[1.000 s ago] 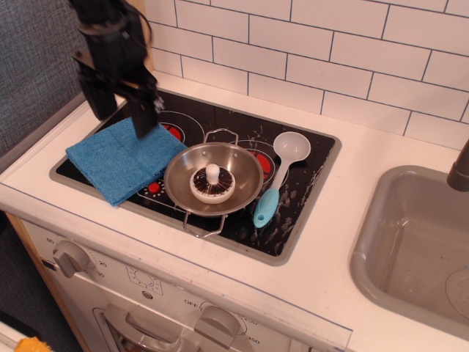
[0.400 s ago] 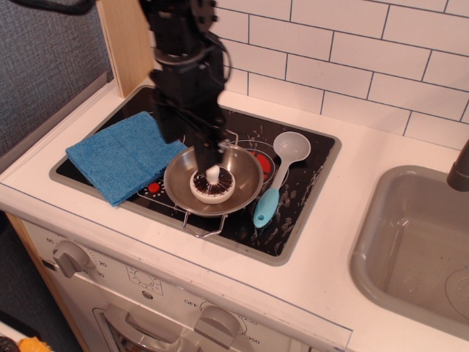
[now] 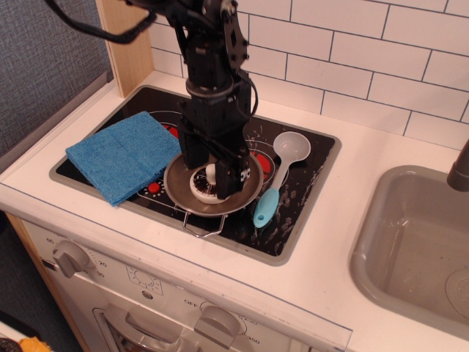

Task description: Put the sushi on the napkin.

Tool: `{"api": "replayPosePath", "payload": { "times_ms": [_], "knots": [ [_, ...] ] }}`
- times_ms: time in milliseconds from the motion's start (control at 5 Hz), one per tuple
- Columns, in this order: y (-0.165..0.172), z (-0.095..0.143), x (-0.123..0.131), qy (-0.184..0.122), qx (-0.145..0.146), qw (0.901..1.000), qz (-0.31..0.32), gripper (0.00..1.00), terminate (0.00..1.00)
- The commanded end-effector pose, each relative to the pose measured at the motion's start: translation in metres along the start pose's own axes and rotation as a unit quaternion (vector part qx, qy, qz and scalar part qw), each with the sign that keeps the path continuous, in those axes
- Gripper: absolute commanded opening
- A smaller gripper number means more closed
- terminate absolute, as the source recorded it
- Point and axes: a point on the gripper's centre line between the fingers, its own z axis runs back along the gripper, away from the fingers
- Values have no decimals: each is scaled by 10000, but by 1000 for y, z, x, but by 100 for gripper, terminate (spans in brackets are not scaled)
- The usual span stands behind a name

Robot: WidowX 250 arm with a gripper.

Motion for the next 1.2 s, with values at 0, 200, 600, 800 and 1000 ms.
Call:
{"api": "replayPosePath", "payload": {
  "times_ms": [0,200,600,800,1000],
  "knots": [
    [1,10,8,-241,94,9996,-65,0,0],
    [3,19,10,-358,110,9993,-51,0,0],
    [22,48,2,-672,153,9969,386,0,0],
    [53,68,-23,-884,378,9894,1086,0,0],
    [88,72,-60,-866,548,9756,1941,0,0]
  ]
}}
